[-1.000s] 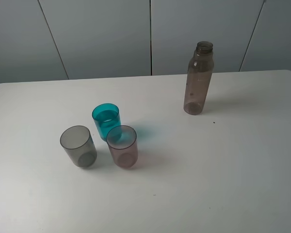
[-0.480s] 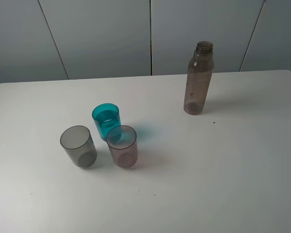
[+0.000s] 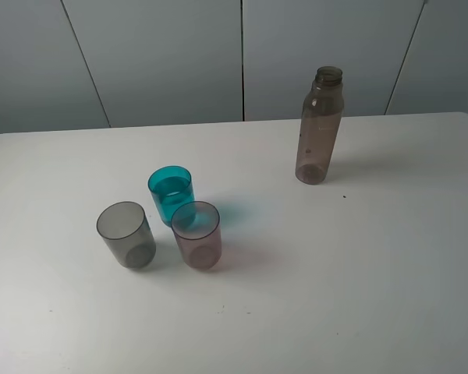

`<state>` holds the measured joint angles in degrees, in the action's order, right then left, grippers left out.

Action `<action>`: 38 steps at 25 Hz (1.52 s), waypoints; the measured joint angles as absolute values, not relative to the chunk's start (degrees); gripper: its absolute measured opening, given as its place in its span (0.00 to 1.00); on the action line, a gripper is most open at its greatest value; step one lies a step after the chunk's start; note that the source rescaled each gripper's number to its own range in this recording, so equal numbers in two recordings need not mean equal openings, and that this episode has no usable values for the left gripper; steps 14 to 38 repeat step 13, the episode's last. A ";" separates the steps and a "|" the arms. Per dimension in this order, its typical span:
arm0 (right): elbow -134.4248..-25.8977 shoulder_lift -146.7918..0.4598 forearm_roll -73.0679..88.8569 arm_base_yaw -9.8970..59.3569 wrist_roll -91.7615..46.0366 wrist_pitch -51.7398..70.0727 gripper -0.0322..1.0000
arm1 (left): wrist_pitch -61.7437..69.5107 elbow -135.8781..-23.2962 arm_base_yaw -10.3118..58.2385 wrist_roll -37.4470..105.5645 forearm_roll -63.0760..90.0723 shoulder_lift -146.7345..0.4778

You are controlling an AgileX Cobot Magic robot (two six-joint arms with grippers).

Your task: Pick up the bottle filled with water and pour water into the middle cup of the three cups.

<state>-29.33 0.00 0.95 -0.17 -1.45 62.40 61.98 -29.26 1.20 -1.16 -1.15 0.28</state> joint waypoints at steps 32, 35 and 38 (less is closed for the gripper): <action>-29.33 0.00 3.67 -0.17 -1.45 62.40 1.00 | 61.98 -29.26 1.20 -1.16 -1.15 0.28; -29.33 0.00 3.67 -0.17 -1.45 62.40 1.00 | 61.98 -29.26 1.20 -1.16 -1.15 0.28; -29.33 0.00 3.67 -0.17 -1.45 62.40 1.00 | 61.98 -29.26 1.20 -1.16 -1.15 0.28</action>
